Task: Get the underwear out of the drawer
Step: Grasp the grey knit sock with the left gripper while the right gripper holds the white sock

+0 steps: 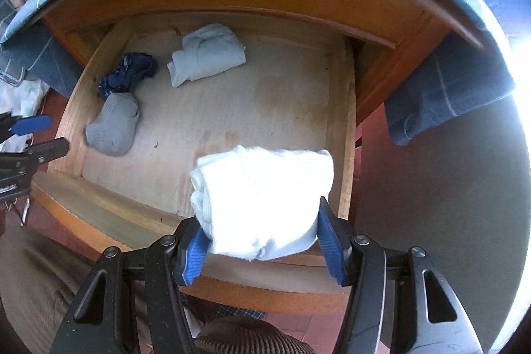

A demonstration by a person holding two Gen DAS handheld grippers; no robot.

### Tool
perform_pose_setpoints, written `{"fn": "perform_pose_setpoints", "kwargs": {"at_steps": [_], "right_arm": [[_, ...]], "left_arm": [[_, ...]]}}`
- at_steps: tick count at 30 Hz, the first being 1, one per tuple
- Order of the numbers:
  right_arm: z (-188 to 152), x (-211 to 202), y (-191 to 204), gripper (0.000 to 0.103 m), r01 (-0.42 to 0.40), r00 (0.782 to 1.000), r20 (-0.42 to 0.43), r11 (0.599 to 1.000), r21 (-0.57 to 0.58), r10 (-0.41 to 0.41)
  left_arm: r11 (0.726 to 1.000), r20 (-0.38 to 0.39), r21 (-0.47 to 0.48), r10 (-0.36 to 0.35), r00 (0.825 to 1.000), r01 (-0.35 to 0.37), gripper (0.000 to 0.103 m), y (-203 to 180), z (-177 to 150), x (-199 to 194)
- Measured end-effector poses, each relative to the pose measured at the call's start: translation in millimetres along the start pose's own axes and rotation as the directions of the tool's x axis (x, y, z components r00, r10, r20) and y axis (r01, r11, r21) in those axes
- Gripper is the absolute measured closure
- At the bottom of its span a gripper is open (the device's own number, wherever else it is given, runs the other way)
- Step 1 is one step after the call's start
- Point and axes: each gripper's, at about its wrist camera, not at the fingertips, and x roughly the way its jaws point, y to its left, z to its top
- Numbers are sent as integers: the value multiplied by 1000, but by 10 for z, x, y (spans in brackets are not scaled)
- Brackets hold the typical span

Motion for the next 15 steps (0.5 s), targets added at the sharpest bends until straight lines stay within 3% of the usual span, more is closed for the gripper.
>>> {"fn": "perform_pose_setpoints", "kwargs": {"at_steps": [15], "right_arm": [[-8,75,31,48,-7,1000,-21,1000,-7,7]], "left_arm": [[999,-191,21,-25,981,29,39,-15,238,660]]}}
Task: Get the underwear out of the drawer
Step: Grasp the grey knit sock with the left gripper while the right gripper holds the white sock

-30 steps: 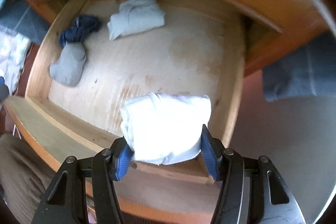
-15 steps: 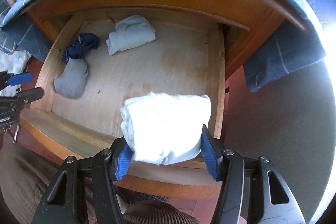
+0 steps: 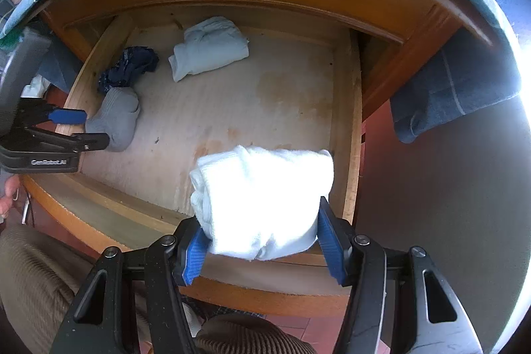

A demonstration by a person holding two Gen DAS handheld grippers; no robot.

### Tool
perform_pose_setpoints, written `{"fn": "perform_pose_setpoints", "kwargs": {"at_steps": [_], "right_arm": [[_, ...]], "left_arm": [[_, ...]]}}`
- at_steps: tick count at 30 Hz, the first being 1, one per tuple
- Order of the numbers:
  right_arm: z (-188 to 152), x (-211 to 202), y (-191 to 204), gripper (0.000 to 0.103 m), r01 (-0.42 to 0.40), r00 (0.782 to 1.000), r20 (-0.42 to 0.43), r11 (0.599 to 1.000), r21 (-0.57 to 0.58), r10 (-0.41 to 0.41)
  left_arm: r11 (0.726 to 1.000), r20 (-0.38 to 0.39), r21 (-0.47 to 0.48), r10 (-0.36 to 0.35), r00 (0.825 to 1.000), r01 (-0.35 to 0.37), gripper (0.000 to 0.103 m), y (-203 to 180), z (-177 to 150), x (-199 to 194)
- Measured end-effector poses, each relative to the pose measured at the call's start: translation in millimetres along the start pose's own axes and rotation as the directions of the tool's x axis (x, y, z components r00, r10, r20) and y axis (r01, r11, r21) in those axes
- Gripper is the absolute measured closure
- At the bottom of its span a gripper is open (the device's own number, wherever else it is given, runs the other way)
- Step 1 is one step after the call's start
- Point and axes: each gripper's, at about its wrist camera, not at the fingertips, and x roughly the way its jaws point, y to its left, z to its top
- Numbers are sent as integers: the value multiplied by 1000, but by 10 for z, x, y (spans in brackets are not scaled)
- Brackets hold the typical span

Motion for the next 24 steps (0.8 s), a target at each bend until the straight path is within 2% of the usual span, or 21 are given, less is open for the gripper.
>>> {"fn": "perform_pose_setpoints", "kwargs": {"at_steps": [2,4,6,12,19,21,24], "right_arm": [[0,7,0,48,-12,1000,-2,1000,2,12],[-2,16,1,48,-15,1000,-4,1000,3,15],[4,23,6,48,-22,1000,-9,1000,1,22],[14,17,16,48,-28,1000,-9,1000,0,28],[25,29,23,48,-39,999,-13,999,-3,39],[25,27,33,48,-33,999,-11,999,-7,33],[21,26,37,48,-34,999,-11,999,-7,34]], "left_arm": [[1000,-37,-5,1,999,-1,39,-2,37,53],[1000,-42,0,-3,999,3,39,-20,81,73],[1000,-69,8,26,997,-25,39,-28,136,117],[999,-119,7,42,992,-42,39,-58,302,234],[997,-169,-35,58,984,-65,39,42,499,378],[996,-187,-73,36,982,-50,39,88,555,433],[995,-213,-75,54,976,-72,39,79,609,496]]}}
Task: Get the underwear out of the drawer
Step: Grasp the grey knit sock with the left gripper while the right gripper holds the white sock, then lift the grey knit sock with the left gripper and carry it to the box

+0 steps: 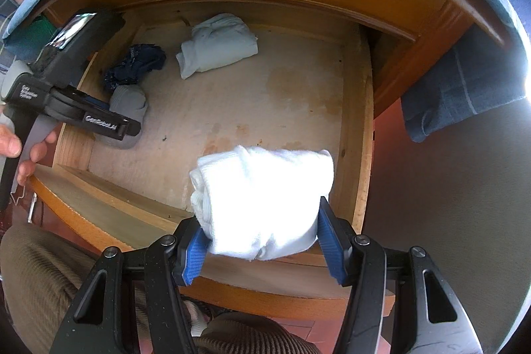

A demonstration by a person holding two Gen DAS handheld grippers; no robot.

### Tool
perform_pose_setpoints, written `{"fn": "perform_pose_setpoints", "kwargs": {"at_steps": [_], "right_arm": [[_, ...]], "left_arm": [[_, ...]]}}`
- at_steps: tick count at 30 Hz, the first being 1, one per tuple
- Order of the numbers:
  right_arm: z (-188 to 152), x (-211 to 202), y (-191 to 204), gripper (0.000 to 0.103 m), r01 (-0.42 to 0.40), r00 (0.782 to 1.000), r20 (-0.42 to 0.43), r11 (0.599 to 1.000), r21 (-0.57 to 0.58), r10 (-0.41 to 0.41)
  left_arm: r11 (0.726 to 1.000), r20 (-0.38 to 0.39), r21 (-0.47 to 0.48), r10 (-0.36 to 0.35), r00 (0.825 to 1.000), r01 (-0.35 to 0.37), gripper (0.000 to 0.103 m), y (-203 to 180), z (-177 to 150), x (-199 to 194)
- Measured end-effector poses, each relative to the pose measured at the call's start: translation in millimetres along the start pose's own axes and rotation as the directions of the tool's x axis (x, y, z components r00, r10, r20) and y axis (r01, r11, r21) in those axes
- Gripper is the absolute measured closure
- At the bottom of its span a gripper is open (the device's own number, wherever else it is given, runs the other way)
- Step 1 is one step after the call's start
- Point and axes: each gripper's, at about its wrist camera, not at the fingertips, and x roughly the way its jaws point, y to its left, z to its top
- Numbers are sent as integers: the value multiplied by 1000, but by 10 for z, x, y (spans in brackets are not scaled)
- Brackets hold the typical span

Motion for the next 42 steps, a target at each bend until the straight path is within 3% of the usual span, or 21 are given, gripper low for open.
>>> {"fn": "perform_pose_setpoints", "kwargs": {"at_steps": [8,13,19,29,42], "right_arm": [[0,14,20,48,3,1000,-6,1000,-7,-3],[-3,26,39,48,12,1000,-10,1000,-13,-12],[16,30,86,48,13,1000,-11,1000,-12,-13],[21,37,116,48,22,1000,-13,1000,-15,-22],[44,52,63,48,32,999,-15,999,-3,-32]], "left_arm": [[997,-27,-32,64,998,-65,40,-140,122,114],[994,-22,-69,87,996,-89,54,-196,9,158],[992,21,-111,54,998,-51,67,-114,-125,27],[992,100,-124,20,995,-8,69,-89,-434,-211],[995,249,-92,-7,968,31,69,-134,-1012,-795]]}}
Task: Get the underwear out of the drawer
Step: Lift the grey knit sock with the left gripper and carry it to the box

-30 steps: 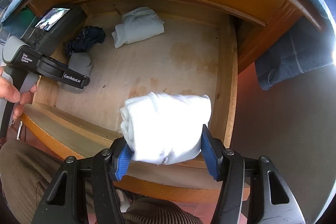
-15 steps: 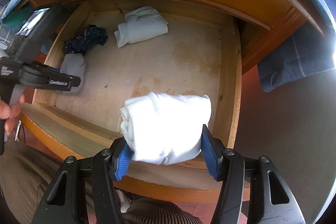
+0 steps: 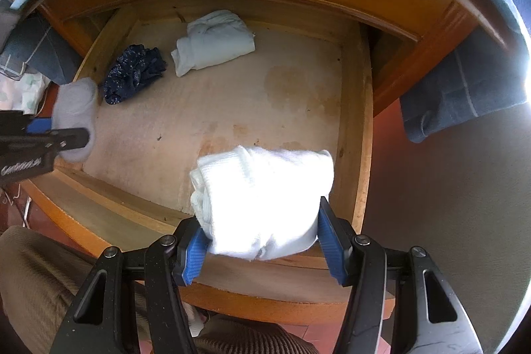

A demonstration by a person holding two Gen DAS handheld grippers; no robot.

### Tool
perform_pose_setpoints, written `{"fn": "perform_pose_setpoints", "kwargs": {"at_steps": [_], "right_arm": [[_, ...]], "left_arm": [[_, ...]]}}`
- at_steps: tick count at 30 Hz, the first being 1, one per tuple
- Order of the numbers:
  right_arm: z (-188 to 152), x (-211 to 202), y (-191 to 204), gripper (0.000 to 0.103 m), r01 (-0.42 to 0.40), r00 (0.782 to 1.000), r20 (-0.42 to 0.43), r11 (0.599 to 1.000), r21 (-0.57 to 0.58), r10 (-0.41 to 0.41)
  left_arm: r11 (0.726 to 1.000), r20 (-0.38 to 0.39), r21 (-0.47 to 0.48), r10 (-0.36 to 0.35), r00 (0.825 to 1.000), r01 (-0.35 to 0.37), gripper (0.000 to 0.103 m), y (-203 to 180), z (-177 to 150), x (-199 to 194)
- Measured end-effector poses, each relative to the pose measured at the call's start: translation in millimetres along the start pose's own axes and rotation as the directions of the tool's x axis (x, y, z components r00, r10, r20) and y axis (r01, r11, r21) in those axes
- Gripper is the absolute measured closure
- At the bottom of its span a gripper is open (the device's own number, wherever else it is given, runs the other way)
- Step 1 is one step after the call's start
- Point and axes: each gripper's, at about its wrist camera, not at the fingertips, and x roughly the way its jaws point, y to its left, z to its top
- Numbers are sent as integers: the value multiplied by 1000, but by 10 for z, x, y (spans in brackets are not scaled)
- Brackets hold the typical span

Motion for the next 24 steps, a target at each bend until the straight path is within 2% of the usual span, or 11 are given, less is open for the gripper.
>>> {"fn": "perform_pose_setpoints", "kwargs": {"at_steps": [7,15,20,24], "right_arm": [[-2,10,16,48,22,1000,2,1000,-7,-22],[-9,1,6,47,26,1000,8,1000,-6,-26],[-9,-3,-3,47,19,1000,12,1000,-3,-19],[-13,-5,-8,47,20,1000,12,1000,-1,-20]], "left_arm": [[998,78,-17,-55,995,56,69,3,-210,-388],[996,201,30,-87,976,83,69,31,-388,-862],[995,290,60,-89,953,74,69,47,-446,-1317],[994,379,74,-104,920,82,69,55,-445,-1799]]}}
